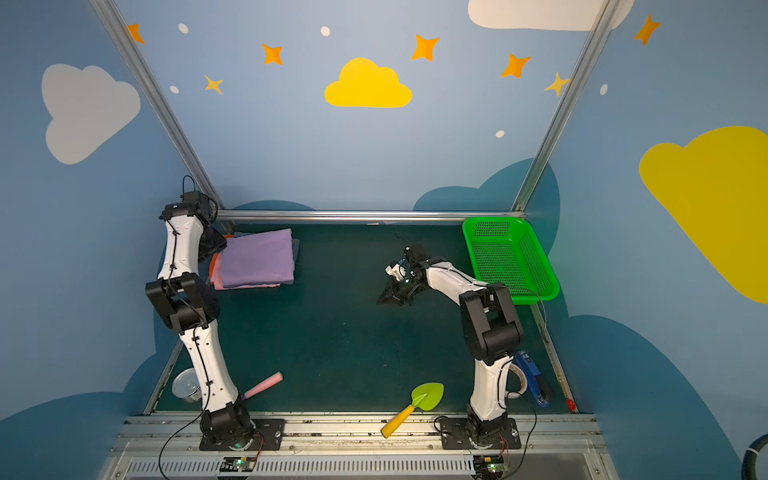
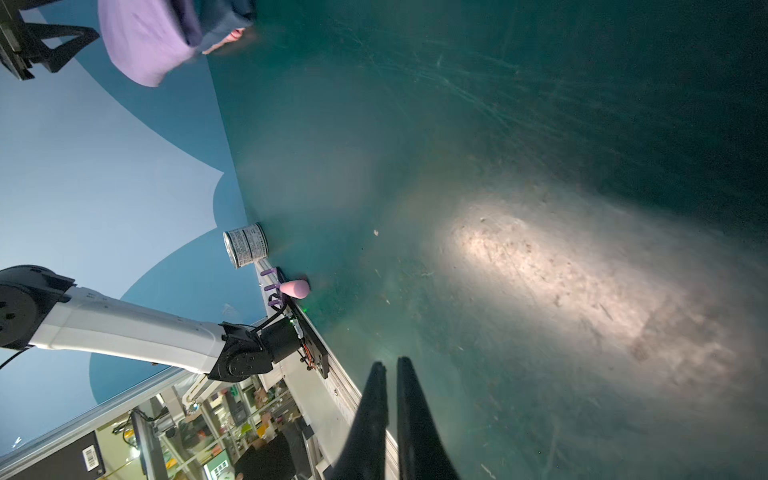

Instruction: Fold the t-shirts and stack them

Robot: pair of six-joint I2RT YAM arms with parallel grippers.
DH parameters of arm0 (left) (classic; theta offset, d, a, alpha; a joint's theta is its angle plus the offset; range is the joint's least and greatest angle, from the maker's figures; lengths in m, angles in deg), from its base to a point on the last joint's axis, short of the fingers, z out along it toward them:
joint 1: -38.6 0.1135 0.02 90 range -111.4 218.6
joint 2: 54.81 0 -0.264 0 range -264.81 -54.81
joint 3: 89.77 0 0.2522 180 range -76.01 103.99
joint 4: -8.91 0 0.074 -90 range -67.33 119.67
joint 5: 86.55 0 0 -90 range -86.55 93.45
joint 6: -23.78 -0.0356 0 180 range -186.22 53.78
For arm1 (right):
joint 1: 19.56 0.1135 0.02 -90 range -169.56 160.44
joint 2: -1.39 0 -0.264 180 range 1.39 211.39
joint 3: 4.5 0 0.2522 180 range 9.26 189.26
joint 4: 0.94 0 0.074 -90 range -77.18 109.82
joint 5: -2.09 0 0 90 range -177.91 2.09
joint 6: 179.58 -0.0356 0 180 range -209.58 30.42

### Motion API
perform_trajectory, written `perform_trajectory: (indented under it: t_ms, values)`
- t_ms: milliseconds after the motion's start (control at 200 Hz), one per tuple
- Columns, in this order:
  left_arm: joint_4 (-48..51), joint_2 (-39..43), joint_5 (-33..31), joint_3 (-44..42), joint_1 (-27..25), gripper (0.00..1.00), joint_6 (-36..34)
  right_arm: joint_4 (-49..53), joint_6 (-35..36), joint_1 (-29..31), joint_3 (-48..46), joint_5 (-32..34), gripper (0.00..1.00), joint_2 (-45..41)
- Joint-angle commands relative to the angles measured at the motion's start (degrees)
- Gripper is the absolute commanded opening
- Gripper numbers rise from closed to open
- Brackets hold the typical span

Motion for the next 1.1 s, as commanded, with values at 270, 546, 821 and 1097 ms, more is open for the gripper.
perform_trajectory:
  t_ms: [270,546,821,1097]
  values:
    - [-15.7,38.1,-5.1,-35.4,-9.3,0.65,2.0,7.8,5.9,-0.3,0.5,19.0,0.19,-20.7]
    - [-55.3,73.3,1.1,-80.6,-12.7,1.00,4.8,1.2,9.3,-1.4,-9.2,38.6,0.30,-38.8]
    - [-74.3,81.2,0.1,-102.8,-13.7,1.00,-4.5,-30.1,15.6,-1.5,-38.5,60.1,0.96,-63.3]
    - [-77.2,73.2,4.7,-109.1,-13.7,1.00,-9.0,-41.9,26.0,-4.0,-52.9,71.4,0.96,-63.2]
